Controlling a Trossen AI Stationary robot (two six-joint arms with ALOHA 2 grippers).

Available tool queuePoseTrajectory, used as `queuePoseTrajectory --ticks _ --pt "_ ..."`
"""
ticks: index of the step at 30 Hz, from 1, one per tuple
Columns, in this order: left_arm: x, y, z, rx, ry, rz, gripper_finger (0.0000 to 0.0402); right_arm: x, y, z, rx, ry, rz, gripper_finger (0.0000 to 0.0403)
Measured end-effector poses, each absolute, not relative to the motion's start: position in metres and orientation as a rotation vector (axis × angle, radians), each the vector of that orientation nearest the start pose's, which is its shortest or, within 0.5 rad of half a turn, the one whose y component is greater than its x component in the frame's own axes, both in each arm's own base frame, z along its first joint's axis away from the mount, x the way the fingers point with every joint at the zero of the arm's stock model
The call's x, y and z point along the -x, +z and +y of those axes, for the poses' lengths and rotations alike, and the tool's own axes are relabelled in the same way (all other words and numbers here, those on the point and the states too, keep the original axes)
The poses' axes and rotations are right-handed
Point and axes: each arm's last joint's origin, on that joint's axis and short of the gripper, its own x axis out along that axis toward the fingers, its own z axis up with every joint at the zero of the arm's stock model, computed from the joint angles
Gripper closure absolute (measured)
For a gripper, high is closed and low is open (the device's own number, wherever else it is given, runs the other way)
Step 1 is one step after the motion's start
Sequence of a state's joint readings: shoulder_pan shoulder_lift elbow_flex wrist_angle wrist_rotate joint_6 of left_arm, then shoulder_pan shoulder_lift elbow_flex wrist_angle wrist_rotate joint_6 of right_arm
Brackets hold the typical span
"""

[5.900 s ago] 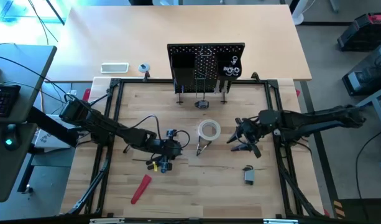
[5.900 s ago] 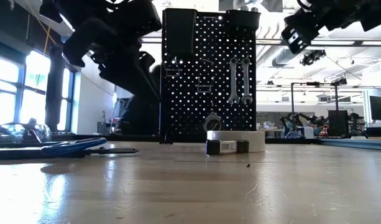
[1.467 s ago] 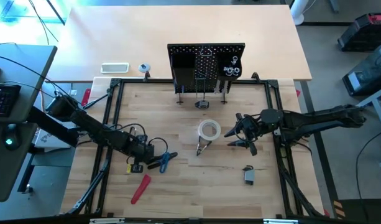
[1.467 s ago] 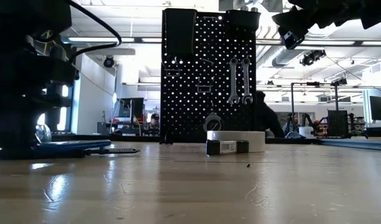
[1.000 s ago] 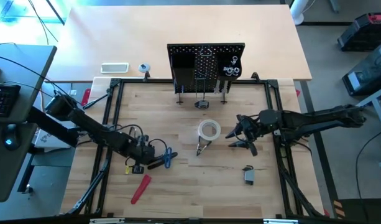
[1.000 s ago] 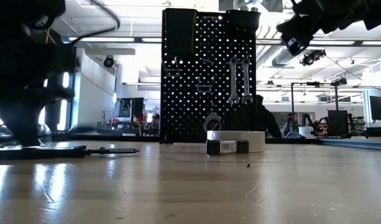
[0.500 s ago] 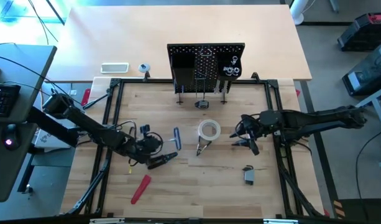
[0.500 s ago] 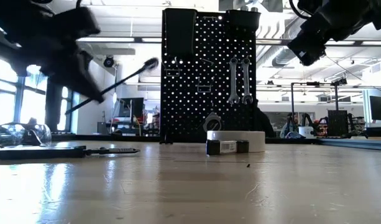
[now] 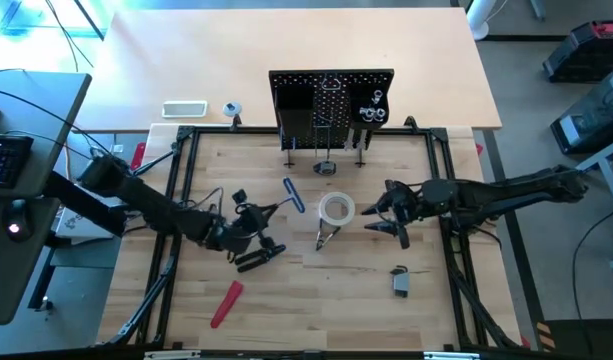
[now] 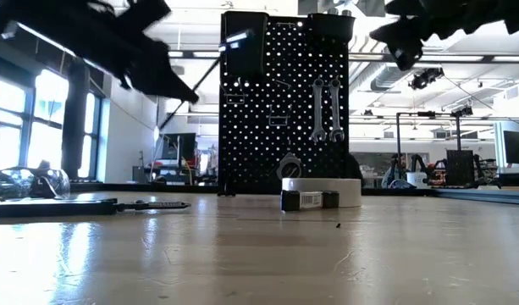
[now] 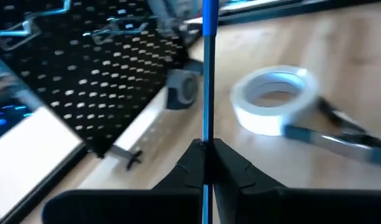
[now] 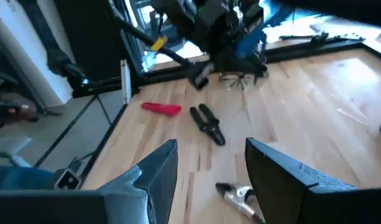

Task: Hang tools onto peg board
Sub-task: Hang the blue pick tool on the peg board

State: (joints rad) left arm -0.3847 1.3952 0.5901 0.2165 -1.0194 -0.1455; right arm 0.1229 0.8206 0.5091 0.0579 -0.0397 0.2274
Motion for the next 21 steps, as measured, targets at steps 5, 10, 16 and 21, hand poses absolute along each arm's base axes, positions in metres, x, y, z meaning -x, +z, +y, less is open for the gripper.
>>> queuePoseTrajectory --ticks 5,10,16,21 --pt "-0.264 0.16 -0.071 -0.271 0.838 0.34 0.0401 -0.191 0.247 0.027 -0.18 0.1 0.303 0.022" --pt "-0.281 0.143 -0.06 -0.226 0.958 0.264 0.0401 -0.197 0.241 0.028 -0.183 0.113 0.339 0.022" --pt "-0.296 0.126 -0.039 -0.13 1.043 0.178 0.0401 -0.197 0.24 0.029 -0.154 0.162 0.343 0.022" --pt "-0.302 0.121 -0.024 -0.077 1.095 0.107 0.0401 -0.197 0.24 0.031 -0.116 0.21 0.344 0.022"
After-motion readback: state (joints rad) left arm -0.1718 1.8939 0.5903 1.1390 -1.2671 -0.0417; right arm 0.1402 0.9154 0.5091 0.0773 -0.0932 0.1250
